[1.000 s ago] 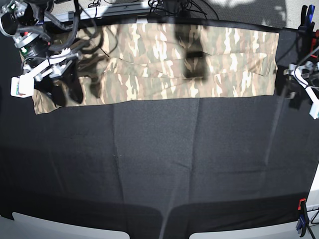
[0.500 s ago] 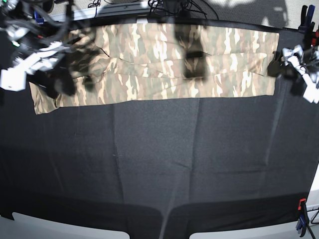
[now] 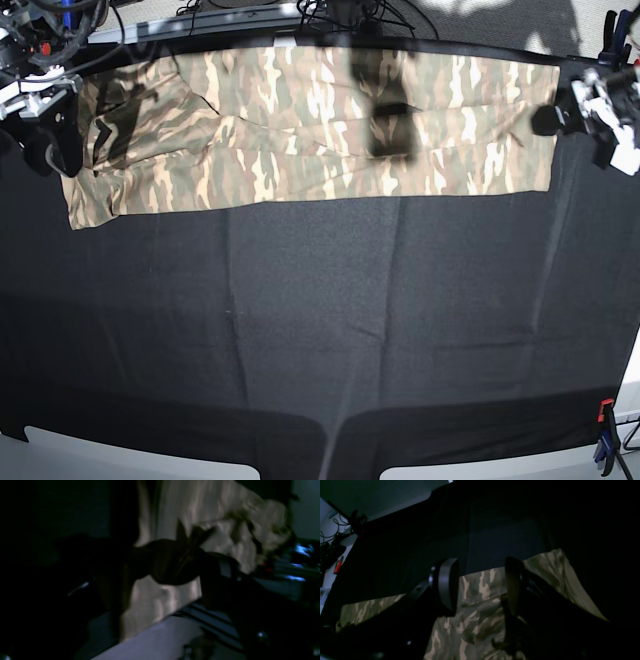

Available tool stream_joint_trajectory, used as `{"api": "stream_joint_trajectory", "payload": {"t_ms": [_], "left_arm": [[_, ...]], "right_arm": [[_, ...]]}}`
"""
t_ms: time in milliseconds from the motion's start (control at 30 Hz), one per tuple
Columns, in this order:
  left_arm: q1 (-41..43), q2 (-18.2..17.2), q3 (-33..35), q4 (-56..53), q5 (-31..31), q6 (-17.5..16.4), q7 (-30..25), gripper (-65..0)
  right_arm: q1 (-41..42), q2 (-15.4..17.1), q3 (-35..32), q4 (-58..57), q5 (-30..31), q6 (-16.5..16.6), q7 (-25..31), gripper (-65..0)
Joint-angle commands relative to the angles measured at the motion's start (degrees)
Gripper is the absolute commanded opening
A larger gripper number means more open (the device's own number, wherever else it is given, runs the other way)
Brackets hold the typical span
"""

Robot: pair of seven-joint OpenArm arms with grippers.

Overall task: Layout the t-shirt on the table in an organized manner, then fold the t-shirt properly
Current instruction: 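Grasp both ends of the camouflage strip with both grippers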

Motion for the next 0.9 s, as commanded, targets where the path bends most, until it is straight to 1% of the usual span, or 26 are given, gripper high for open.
{"api": "stream_joint_trajectory", "payload": {"t_ms": [0,67,167,267,333,567,633,800,867], "left_arm": [[-0.15,-0.74,-0.39,0.57,-1.30,-1.14,0.85,-19.9],[-0.13,0.39,-0.39,0.57,-1.30,-1.11,1.88,-19.9],[-0.15,1.70,-0.39,0.57,-1.30,-1.11,1.60,-19.9],[-0.15,1.79,-0.39,0.57,-1.30,-1.31,1.29,-19.9],[-0.15,1.81,-0.39,0.57,-1.30,-2.49,0.76,-19.9],[-0.46,2.19,-0.39,0.57,-1.30,-2.58,-3.65,-19.9],[-1.01,2.62,-0.39,0.57,-0.35,-2.58,-3.61,-19.9],[-1.27,4.20,-0.39,0.57,-0.24,-2.80,-3.08,-20.6],[-1.31,4.35,-0.39,0.57,1.55,-2.78,-2.97,-22.8]], "right_arm": [[-0.07,0.48,0.24,1.11,1.81,0.32,1.51,-36.2],[-0.07,0.48,0.24,1.09,1.81,0.32,1.51,-36.2],[-0.07,0.48,0.24,1.09,1.81,0.32,1.51,-36.2],[-0.07,0.48,0.24,1.09,1.79,0.32,1.51,-36.2],[-0.07,0.48,0.24,1.11,1.79,0.32,1.49,-36.2],[-0.09,0.48,0.24,1.09,1.79,0.32,1.51,-36.2],[-0.07,0.48,0.24,1.09,1.68,0.32,1.51,-36.2],[-0.07,0.48,0.24,1.09,1.62,0.32,1.51,-36.2],[-0.07,0.50,0.24,1.09,1.60,0.32,1.51,-36.2]]}}
